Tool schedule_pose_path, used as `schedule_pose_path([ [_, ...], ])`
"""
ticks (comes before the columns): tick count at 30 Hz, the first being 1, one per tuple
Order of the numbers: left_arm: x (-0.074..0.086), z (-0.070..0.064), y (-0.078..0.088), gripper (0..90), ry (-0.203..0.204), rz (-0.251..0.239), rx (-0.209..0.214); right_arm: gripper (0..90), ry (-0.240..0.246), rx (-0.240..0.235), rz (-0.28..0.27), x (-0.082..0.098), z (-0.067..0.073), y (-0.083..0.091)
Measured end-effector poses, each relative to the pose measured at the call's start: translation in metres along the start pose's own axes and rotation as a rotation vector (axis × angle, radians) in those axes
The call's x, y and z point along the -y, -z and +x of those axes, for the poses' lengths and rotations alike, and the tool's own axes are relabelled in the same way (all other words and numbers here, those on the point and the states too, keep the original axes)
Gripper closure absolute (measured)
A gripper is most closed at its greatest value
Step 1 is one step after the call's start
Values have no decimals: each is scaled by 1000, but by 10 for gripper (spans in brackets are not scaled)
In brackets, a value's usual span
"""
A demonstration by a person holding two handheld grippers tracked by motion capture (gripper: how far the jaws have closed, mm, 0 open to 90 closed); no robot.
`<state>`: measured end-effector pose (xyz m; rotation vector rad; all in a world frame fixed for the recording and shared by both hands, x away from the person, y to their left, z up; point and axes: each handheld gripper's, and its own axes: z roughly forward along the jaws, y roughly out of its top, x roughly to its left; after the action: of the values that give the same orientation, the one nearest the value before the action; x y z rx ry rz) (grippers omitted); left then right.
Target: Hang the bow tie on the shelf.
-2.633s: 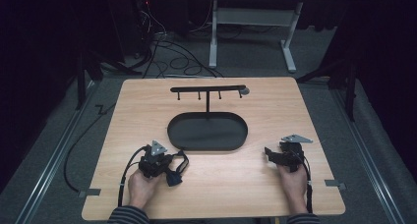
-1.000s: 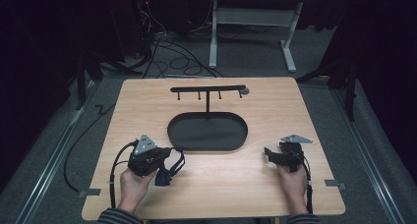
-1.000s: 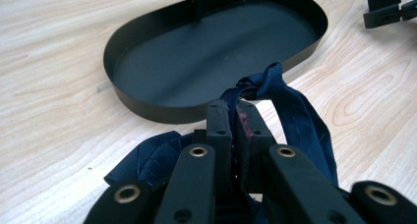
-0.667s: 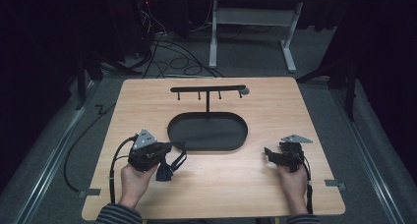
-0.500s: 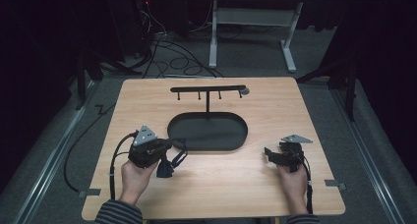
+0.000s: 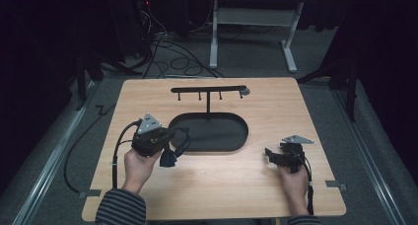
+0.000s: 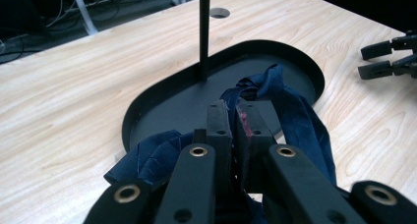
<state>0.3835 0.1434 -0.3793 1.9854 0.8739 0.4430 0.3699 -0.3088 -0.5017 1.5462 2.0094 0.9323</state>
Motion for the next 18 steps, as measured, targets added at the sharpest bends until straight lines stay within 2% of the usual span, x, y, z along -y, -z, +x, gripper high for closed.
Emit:
schedule_pose_path([
  [4,-4,2,0,856,25,-18,23,311,2,0,0,0,0,0],
  [18,-21,9,3,856,25,-37,7,310,0,-2,0,0,0,0],
])
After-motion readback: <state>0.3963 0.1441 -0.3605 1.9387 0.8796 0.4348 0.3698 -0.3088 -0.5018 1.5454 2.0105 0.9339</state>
